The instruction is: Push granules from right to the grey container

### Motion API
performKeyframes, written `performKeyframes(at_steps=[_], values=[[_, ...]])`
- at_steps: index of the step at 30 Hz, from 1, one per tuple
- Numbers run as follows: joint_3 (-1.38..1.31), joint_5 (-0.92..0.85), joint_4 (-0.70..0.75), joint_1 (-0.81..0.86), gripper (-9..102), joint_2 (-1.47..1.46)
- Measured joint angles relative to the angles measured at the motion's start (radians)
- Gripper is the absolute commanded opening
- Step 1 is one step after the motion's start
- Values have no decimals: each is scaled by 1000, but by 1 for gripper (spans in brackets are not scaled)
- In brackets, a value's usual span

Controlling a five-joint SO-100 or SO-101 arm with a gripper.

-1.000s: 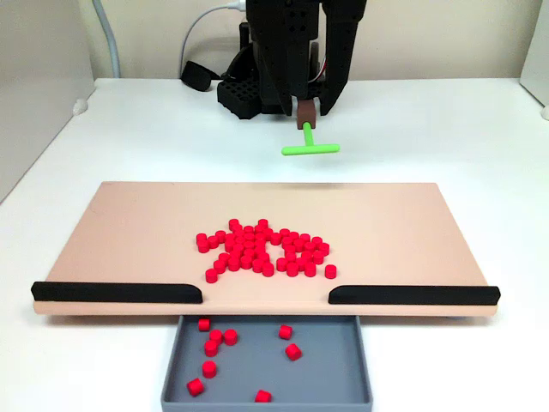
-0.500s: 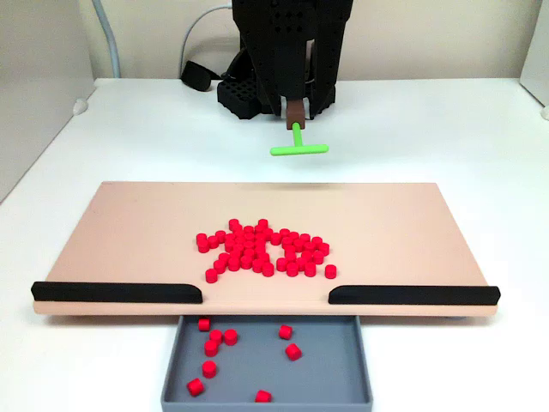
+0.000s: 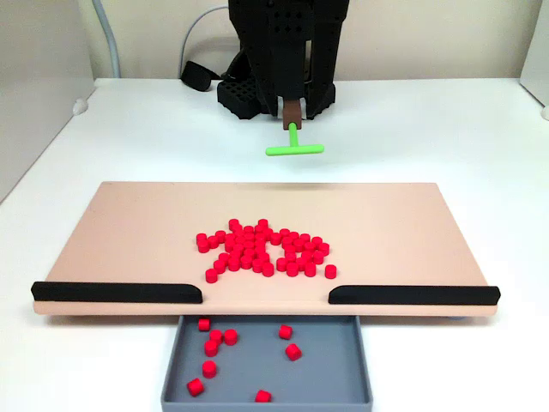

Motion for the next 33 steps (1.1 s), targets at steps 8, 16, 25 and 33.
performKeyframes(at_steps=[8, 16, 25, 33], values=[[0, -91, -2, 55, 0, -69], [0, -193, -6, 123, 0, -26], [-195, -534, -2, 301, 0, -84], [-399, -1057, -2, 411, 0, -321]])
